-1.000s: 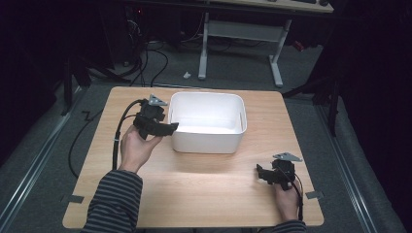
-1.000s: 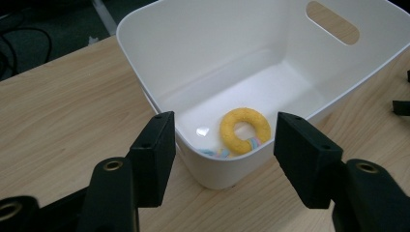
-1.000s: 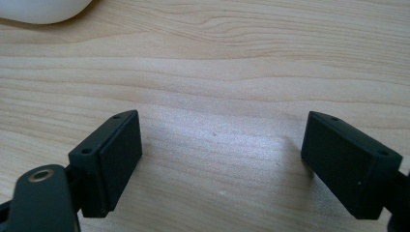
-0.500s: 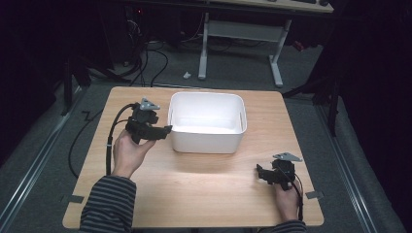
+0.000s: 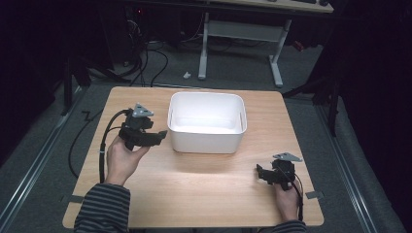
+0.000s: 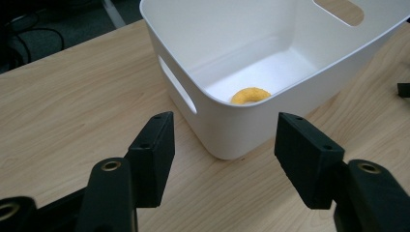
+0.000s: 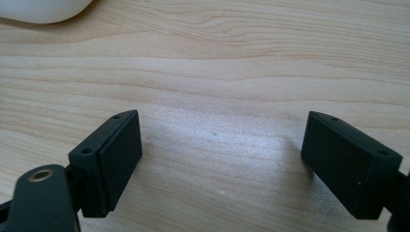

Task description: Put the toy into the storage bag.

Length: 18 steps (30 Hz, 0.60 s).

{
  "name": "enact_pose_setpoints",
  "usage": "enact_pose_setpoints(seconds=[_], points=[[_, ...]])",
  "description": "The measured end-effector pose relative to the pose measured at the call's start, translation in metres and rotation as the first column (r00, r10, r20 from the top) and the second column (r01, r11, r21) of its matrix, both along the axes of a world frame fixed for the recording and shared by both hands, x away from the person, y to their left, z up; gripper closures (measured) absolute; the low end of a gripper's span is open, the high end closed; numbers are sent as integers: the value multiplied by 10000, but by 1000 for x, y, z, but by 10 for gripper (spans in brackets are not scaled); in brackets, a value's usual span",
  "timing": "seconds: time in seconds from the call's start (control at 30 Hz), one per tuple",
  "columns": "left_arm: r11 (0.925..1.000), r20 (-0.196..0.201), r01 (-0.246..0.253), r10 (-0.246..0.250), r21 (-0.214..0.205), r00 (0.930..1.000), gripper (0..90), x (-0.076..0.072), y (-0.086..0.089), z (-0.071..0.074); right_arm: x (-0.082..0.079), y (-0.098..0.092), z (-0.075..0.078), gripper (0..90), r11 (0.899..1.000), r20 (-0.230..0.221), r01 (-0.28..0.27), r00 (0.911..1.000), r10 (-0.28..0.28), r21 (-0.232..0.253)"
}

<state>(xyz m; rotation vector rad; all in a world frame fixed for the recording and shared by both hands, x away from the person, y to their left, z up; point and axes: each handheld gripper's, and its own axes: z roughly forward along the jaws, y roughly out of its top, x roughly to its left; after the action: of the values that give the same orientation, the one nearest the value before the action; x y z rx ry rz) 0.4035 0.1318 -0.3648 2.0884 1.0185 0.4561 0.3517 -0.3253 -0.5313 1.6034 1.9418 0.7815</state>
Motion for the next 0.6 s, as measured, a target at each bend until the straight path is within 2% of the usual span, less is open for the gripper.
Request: enact_pose_setpoints(seconds=[0.23, 0.6], points=[[9997, 126, -211, 213, -156, 9997, 412, -9, 12, -6, 0, 0, 0, 145, 10000, 2, -24, 10000, 24, -6], [9971, 4, -546, 547, -523, 9985, 407, -19, 29, -18, 0, 0, 0, 145, 10000, 11, -44, 10000, 44, -12]])
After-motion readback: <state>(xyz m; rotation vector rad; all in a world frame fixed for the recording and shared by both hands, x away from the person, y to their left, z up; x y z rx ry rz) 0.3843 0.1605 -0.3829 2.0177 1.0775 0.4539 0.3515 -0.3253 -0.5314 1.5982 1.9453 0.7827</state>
